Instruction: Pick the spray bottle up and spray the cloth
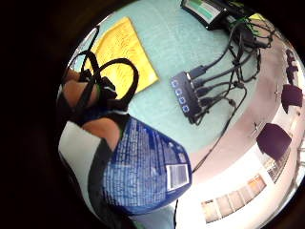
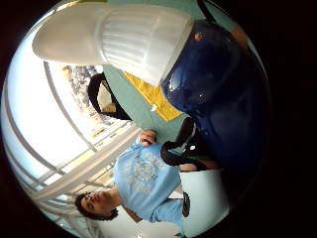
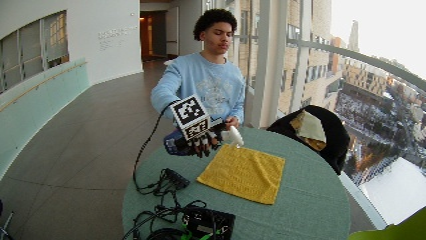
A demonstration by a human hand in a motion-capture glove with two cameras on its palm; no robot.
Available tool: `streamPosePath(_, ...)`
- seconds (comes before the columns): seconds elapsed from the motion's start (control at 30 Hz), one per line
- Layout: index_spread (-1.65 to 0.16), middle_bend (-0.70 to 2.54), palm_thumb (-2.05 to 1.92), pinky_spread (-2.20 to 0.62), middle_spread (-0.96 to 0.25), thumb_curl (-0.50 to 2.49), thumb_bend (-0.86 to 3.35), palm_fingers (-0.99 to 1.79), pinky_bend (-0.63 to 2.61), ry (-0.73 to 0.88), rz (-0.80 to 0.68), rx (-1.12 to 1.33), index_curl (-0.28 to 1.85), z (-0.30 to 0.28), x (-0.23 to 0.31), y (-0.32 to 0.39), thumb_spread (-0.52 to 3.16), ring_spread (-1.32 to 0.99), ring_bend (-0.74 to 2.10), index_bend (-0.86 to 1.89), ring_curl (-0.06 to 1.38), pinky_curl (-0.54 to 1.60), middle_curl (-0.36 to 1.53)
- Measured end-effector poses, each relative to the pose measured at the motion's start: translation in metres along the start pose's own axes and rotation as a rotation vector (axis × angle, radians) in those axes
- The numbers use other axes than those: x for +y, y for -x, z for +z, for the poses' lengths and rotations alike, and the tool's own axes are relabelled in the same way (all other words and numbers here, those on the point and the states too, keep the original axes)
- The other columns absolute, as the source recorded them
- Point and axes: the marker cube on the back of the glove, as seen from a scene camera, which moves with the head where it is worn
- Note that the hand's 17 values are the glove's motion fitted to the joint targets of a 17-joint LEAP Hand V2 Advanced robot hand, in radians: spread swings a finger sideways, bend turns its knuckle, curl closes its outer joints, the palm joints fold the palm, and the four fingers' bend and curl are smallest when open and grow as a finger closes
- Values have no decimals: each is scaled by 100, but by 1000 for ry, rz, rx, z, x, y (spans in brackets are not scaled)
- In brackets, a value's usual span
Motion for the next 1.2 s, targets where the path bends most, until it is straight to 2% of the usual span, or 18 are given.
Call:
streamPosePath(0.33,-23,26,85,15,-7,64,-3,108,32,-220,-243,-187,25,6,10,64,79,1,51,10,37,37,46)
streamPosePath(0.57,-22,26,85,15,-8,64,-3,108,32,-389,-530,-414,25,24,9,141,79,1,51,10,37,37,46)
streamPosePath(0.8,-22,26,85,14,-8,63,-3,108,31,-469,-798,-572,26,62,8,228,79,1,51,11,37,37,46)
streamPosePath(1.2,-22,25,85,14,-8,64,-3,107,30,-448,-937,-665,26,138,-19,306,80,1,50,11,37,37,46)
